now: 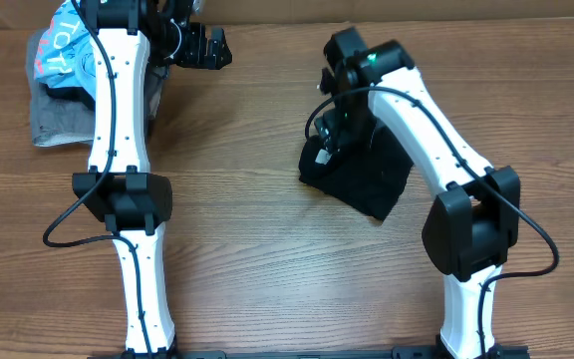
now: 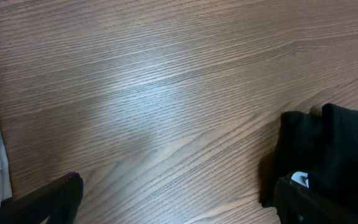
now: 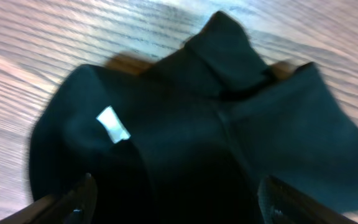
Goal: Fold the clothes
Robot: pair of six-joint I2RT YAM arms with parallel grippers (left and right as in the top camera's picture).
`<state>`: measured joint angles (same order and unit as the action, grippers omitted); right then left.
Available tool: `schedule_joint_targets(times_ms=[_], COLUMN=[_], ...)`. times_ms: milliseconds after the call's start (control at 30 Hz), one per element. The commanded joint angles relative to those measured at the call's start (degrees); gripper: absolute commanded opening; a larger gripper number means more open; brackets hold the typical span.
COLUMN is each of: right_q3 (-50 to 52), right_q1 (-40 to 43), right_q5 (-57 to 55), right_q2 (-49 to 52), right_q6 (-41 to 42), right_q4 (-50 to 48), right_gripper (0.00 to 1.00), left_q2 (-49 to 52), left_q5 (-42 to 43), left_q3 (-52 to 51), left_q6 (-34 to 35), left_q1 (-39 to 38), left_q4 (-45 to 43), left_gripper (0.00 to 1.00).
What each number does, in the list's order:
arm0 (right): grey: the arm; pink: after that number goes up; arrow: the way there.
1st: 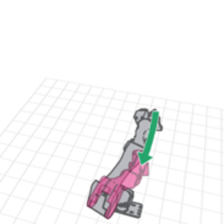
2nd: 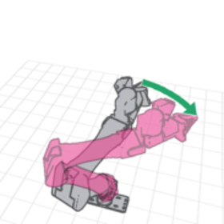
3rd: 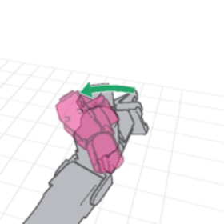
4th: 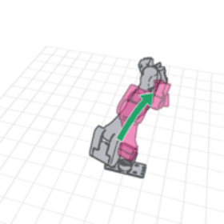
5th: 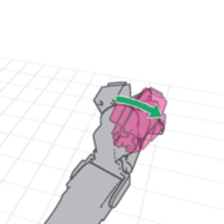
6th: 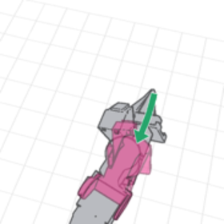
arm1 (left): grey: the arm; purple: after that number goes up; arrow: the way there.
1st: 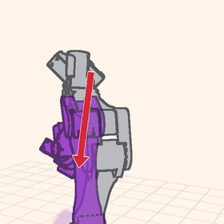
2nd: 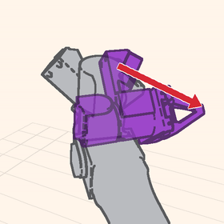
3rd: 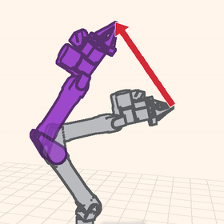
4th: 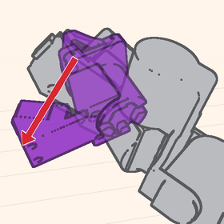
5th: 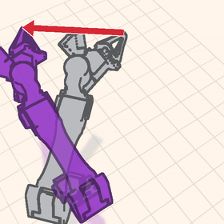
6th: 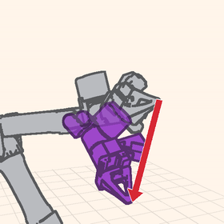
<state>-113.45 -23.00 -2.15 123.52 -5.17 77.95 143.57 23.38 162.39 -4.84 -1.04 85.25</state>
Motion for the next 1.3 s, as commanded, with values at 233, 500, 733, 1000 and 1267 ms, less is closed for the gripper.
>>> schedule_joint_targets(times_ms=[233,500,733,1000,1267], right_q3=[10.34,11.43,8.59,4.92,4.85], right_q1=[-1.68,0.11,0.66,-0.57,-0.57], right_q5=[-7.52,-25.09,-26.69,-23.45,-3.21], right_q2=[0.70,0.68,0.68,0.68,0.68], right_q6=[-0.66,6.40,6.73,6.58,5.03], right_q4=[-11.41,-15.26,-17.03,-22.08,-26.10], right_gripper=[0.79,0.46,0.09,0.09,0.45], left_q2=[-0.83,-0.83,-0.83,-0.83,-0.83], left_q5=[0.46,0.48,0.48,0.48,0.50], left_q3=[1.38,1.38,1.38,1.38,1.38], left_q6=[-1.36,-1.36,-1.36,-1.38,-1.36], left_q1=[-0.22,-0.22,-0.22,-0.22,-0.22], left_q4=[0.11,0.22,0.20,0.20,0.26], left_gripper=[1.00,1.00,1.00,1.00,1.00])
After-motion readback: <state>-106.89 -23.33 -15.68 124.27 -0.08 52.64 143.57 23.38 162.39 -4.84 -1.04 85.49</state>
